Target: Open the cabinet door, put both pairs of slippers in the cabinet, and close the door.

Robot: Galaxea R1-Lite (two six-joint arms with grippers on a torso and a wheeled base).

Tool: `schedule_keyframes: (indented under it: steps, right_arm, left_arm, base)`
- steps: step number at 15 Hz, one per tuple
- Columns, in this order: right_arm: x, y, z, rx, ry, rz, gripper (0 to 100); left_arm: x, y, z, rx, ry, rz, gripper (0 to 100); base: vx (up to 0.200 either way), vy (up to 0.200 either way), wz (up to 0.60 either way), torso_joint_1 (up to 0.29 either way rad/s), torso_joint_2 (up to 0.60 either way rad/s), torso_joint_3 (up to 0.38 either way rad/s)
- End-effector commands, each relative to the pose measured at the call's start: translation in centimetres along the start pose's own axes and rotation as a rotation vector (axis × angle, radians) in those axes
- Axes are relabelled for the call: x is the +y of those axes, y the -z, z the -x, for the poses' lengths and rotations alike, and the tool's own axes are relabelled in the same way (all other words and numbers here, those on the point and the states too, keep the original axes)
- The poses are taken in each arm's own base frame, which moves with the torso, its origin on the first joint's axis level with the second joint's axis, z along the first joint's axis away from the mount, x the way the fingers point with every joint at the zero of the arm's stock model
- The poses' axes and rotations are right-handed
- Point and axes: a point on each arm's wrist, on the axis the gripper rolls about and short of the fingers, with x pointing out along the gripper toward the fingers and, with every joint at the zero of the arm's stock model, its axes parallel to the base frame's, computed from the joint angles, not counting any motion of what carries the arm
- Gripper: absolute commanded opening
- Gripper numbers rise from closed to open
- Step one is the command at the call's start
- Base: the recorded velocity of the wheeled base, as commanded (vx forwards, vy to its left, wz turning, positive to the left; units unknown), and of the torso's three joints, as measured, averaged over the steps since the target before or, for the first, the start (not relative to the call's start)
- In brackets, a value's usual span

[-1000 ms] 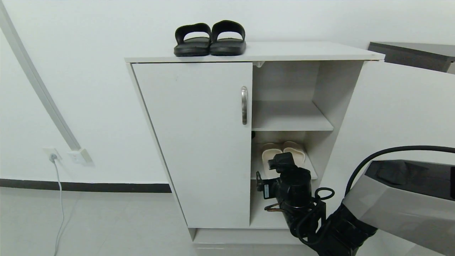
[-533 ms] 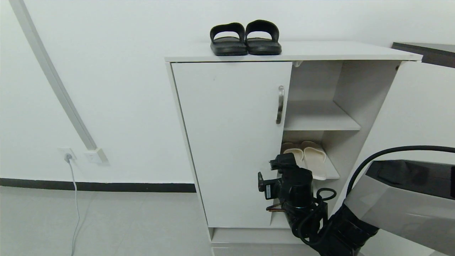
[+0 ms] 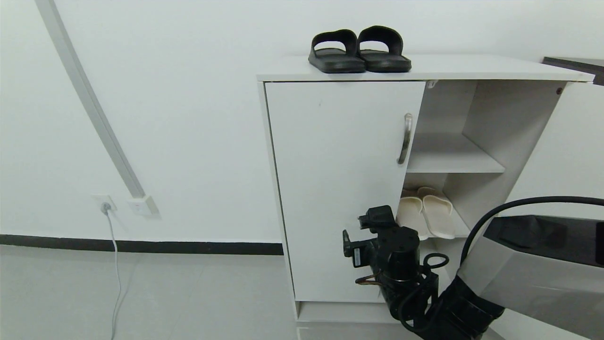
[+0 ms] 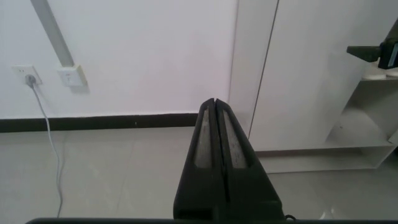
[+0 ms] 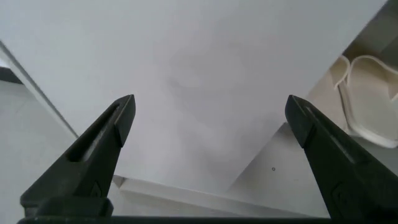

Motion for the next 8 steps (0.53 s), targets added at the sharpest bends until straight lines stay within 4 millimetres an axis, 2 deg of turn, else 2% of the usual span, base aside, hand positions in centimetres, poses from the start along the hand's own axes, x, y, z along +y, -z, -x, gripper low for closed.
schedule_keyframes:
  steps: [1, 8]
  right_arm:
    - [-0.03, 0.22, 0.12, -0.008, -0.005, 0.015, 100]
    - [-0.06, 0.44, -0.04, -0.009, -0.002, 0.035, 100]
  left_arm:
    - [0.0, -0.03, 0.0, 0.001, -0.001, 0.001, 0]
    - [0.0, 0.01, -0.01, 0.002, -0.001, 0.001, 0]
  base:
    - [0.0, 0.0, 0.0, 0.0, 0.0, 0.0]
    - [0.0, 0.0, 0.0, 0.0, 0.0, 0.0]
